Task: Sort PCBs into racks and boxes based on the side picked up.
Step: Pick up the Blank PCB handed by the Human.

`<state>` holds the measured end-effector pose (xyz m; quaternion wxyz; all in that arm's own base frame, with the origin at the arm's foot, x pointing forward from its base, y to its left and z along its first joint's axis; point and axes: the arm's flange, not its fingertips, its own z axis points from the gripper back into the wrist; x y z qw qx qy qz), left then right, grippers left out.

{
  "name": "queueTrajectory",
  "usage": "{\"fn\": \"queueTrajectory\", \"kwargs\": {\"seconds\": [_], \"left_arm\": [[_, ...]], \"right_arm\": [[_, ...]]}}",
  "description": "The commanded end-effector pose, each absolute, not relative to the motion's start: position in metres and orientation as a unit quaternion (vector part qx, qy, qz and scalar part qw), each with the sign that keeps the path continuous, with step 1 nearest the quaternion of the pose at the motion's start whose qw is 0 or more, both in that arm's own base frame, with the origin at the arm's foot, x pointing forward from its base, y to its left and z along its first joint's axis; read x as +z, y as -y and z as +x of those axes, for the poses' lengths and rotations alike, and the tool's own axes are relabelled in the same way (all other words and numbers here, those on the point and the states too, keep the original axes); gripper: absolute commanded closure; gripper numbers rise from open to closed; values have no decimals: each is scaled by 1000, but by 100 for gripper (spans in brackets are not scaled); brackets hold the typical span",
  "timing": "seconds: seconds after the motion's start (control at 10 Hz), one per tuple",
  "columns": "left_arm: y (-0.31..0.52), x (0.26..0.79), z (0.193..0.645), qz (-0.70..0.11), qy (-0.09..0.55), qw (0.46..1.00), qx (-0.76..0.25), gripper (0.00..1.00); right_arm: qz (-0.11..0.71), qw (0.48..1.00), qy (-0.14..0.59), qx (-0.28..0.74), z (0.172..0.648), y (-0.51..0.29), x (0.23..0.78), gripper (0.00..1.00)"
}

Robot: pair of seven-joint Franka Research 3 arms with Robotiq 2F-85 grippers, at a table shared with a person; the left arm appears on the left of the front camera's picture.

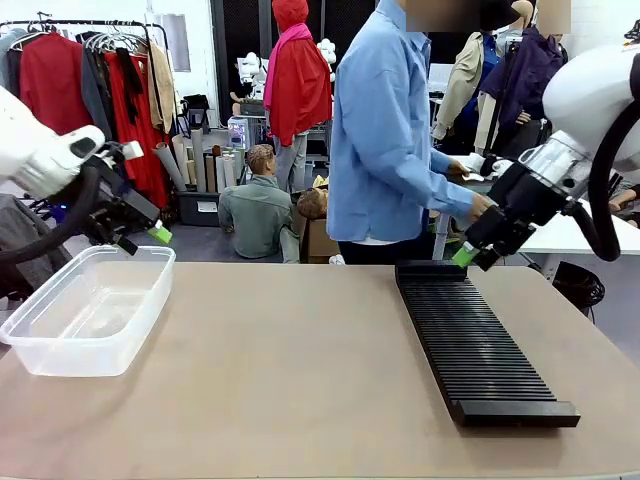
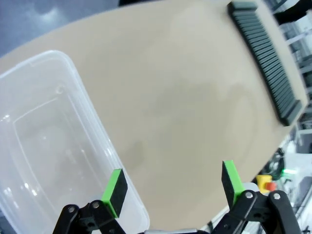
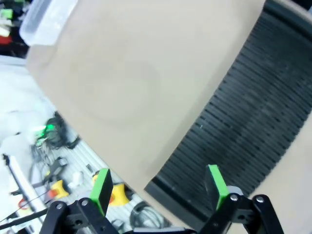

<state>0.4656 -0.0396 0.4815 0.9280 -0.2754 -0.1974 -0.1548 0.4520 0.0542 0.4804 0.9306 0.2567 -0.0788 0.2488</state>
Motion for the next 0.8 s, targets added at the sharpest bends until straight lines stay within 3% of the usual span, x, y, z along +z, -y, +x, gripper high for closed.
{"fn": "queueTrajectory", "kwargs": {"seconds": [0.0, 0.4, 0.7], "left_arm": [[19, 486, 461, -345, 211, 905, -133, 0], [-31, 477, 447, -481, 209, 847, -82, 0], [-67, 459, 439, -525, 169, 830, -80, 0]], "right_arm": [[322, 923, 46, 207, 458, -45, 493, 0], [452, 869, 77, 185, 438, 17, 495, 0], [543, 814, 88, 185, 432, 56, 480, 0]]}}
